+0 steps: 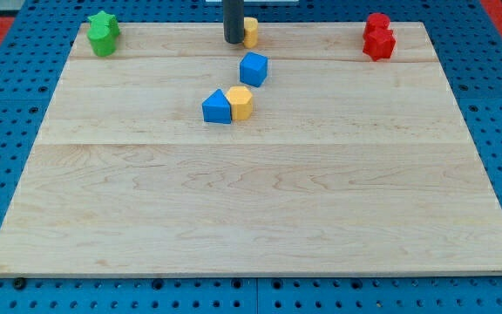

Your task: Move the blue cube to the left side of the yellow hexagon

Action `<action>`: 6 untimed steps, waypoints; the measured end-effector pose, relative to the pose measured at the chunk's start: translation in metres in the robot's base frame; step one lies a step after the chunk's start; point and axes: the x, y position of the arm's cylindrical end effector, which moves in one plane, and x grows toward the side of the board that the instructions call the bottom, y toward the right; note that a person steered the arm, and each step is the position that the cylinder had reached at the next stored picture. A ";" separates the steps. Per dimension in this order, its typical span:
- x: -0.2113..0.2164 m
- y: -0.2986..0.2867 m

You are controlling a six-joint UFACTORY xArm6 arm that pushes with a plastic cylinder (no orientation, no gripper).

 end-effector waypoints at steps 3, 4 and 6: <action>0.022 0.046; 0.043 0.063; 0.085 0.010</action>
